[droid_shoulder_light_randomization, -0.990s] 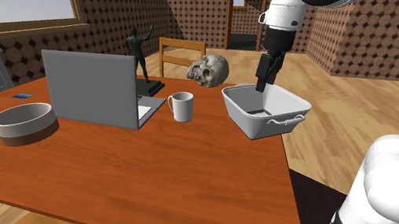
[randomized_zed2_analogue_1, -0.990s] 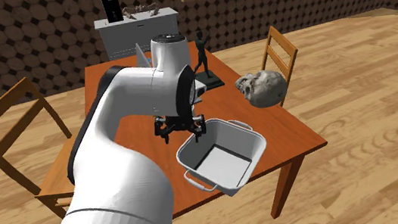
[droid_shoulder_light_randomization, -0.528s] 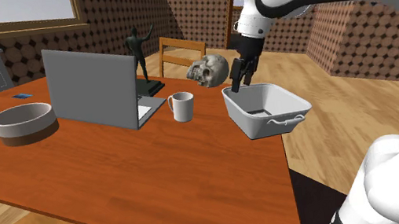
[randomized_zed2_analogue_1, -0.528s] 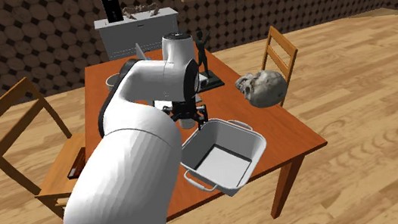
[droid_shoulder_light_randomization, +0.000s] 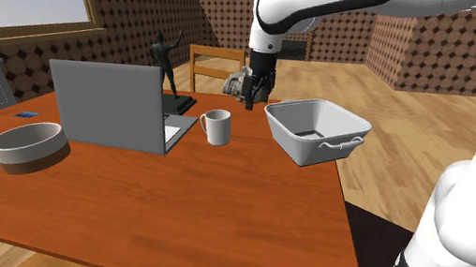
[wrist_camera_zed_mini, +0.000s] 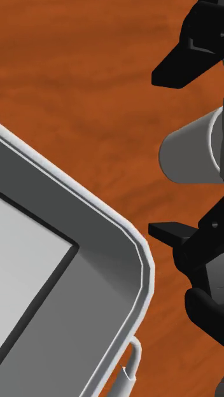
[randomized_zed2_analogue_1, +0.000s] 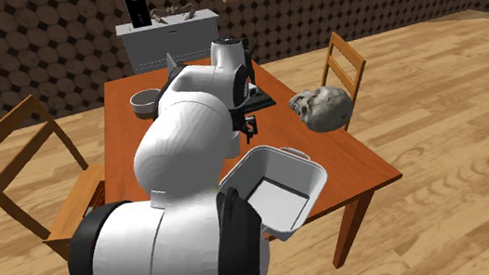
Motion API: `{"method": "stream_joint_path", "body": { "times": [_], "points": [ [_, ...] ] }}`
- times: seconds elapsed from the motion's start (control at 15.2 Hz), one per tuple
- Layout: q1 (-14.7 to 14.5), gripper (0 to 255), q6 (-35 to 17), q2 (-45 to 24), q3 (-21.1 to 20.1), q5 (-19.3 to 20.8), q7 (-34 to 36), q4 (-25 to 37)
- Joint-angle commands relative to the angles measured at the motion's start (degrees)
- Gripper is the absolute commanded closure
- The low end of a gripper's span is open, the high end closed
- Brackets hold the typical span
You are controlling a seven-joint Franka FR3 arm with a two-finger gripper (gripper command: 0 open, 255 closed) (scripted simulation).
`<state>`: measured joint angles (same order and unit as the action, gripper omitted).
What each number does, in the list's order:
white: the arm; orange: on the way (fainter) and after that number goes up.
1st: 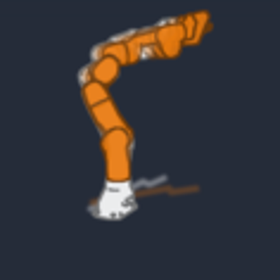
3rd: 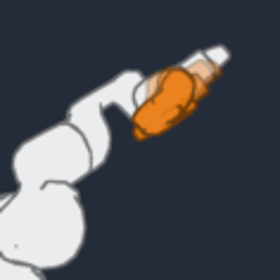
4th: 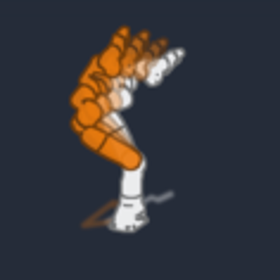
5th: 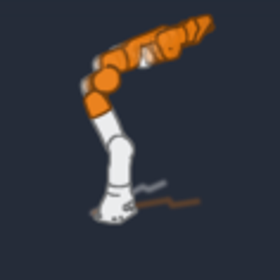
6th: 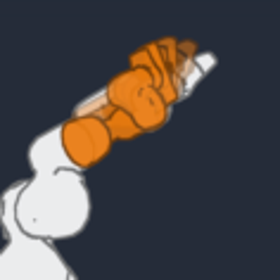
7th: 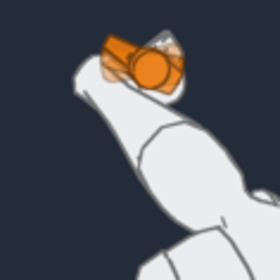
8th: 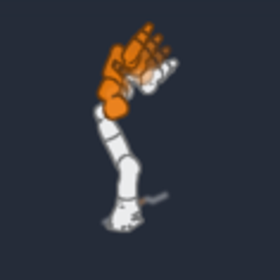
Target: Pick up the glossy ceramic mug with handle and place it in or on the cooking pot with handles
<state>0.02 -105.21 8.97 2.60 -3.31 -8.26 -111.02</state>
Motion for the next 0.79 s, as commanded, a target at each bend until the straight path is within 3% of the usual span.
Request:
{"method": "stream_joint_path", "body": {
  "times": [0.0,0.53,0.73],
  "points": [
    [-0.12,0,-0.68,-4.60,-0.03,-0.24,-0.15,3.74],
    [0.08,0,0.64,-23.89,-0.03,-1.13,-0.99,23.67],
    [0.07,0,-0.55,-25.35,-0.09,-1.20,-1.05,23.89]
  ]
}}
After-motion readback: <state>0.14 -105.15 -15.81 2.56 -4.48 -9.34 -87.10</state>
